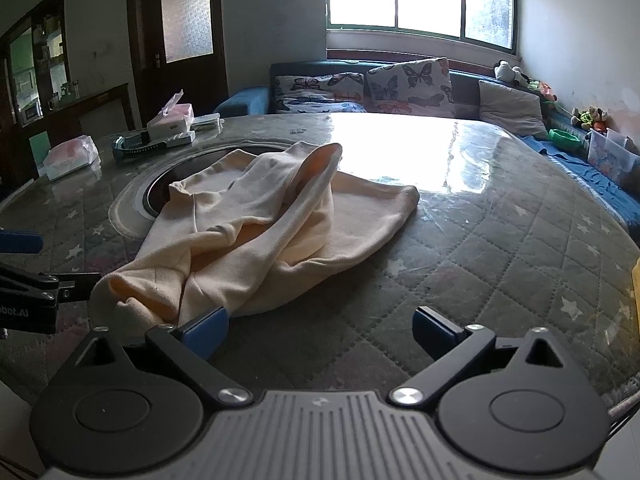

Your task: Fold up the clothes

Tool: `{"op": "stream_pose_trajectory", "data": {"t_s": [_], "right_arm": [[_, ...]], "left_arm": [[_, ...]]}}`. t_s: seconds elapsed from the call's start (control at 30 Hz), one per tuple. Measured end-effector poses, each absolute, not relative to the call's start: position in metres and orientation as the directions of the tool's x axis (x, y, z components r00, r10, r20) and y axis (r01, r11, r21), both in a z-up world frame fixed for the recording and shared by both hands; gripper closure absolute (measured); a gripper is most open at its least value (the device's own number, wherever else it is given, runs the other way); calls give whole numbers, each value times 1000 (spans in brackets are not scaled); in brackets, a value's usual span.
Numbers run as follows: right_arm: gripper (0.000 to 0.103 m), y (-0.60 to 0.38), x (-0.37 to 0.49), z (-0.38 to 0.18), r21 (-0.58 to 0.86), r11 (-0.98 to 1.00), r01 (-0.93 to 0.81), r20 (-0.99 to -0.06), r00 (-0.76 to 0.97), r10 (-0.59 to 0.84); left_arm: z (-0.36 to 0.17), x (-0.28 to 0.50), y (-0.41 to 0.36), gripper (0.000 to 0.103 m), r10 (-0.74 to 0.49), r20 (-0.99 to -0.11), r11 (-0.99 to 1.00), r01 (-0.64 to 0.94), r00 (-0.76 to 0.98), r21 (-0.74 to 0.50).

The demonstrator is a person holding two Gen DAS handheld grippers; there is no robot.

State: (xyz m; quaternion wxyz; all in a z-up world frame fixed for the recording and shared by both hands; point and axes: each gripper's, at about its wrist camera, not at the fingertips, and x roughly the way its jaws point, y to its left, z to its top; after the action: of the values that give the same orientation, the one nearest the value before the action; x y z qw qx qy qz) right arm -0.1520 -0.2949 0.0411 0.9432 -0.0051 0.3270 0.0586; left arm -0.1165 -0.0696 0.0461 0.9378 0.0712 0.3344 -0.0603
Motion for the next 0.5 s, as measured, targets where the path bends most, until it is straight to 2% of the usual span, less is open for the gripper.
{"op": "stream_pose_trajectory", "data": {"t_s": [0.5], "right_arm": [[6,-288,-142,41,27,991,-134,-629,768,121]], "left_arm": [[43,-106,-67,0,-68,-652,983,164,755,86]]}}
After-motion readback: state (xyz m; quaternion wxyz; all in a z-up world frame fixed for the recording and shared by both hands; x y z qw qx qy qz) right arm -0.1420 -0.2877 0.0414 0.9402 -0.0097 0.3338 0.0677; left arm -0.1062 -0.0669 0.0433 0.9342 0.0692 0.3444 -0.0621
